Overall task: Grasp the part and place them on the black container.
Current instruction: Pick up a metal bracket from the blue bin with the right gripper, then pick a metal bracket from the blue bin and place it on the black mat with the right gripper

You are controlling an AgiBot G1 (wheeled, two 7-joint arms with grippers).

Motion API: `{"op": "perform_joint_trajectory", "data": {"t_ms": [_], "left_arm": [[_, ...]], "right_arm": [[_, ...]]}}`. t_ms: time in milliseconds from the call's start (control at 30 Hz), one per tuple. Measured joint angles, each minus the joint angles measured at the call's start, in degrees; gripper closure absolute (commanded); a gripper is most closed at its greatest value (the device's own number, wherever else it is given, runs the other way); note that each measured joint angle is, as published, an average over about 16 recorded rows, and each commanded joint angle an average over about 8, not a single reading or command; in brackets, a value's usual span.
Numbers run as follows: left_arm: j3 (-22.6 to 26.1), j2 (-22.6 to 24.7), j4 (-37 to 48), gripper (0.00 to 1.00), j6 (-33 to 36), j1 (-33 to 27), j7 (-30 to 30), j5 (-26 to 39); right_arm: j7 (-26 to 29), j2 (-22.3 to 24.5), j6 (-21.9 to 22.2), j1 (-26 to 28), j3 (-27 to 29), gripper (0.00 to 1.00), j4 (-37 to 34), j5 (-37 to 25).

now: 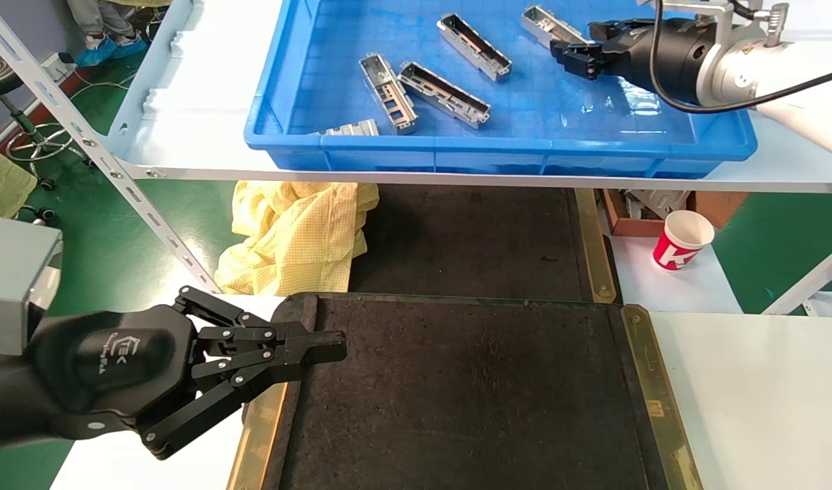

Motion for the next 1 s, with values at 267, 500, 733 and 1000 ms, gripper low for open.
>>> {"op": "perform_joint_trajectory", "data": {"t_ms": [267,500,733,1000], "left_arm": [[0.0,0.0,0.0,1.0,0.0,0.0,0.0,0.0],[0.0,0.0,0.0,0.95,0.0,0.0,0.0,0.0],[0.0,0.0,0.0,0.08,0.0,0.0,0.0,0.0],[0.0,0.0,0.0,0.0,0.0,0.0,0.0,0.0]], "right_arm": [[-0.41,-0.45,0.03,-0.27,0.14,1.0,0.18,0.19],[-0.92,-0.05,-1.15,0.0,0.32,1.0,0.55,0.45],[-1.71,1.75,-5.34,1.1,0.71,1.0,1.46,1.04],[-2.73,6.28,-18.13,2.87,1.2,1.0,3.07,2.0]]}}
